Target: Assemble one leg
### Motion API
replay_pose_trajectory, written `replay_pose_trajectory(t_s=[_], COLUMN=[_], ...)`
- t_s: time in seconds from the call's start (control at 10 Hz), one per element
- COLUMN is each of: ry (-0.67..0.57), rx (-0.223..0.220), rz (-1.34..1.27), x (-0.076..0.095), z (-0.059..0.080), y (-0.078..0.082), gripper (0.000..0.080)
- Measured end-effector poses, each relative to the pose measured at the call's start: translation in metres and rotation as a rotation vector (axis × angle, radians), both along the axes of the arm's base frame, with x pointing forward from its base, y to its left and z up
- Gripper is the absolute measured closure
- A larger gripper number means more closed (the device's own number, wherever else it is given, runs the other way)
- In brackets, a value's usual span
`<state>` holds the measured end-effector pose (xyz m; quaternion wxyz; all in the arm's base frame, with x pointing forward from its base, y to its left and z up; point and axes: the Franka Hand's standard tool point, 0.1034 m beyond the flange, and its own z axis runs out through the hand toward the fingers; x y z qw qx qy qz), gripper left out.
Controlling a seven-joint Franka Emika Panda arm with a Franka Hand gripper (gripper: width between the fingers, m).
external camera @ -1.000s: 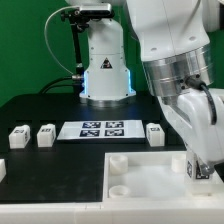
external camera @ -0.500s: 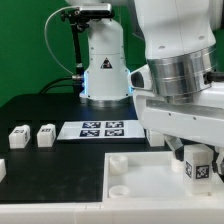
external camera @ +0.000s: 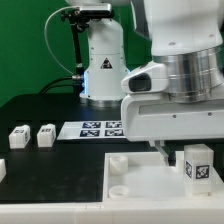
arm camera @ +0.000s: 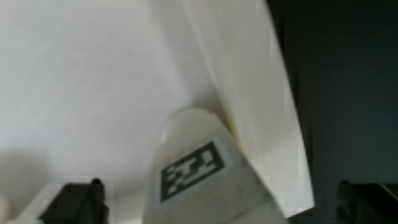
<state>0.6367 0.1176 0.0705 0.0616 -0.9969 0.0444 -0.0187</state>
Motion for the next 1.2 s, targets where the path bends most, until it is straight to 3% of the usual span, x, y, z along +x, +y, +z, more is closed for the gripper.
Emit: replay_pose_trajectory(t_s=[0.3,0.5,0.8,1.2], ry=[0.007,0.035,0.071,0.220], rx=[0.005,0.024,0.039,0.151], rz=[-0.039,-0.247,-0.509,-1.255], x=[-0.0006,-0.0011,-0.0014,0.0016], z=[-0.0015,-0.0017,-0.0024,-0.0015], y=[0.0002,0.0027,0.0016,0.0005], gripper=[0.0159,0.0506,0.0502,0.0503])
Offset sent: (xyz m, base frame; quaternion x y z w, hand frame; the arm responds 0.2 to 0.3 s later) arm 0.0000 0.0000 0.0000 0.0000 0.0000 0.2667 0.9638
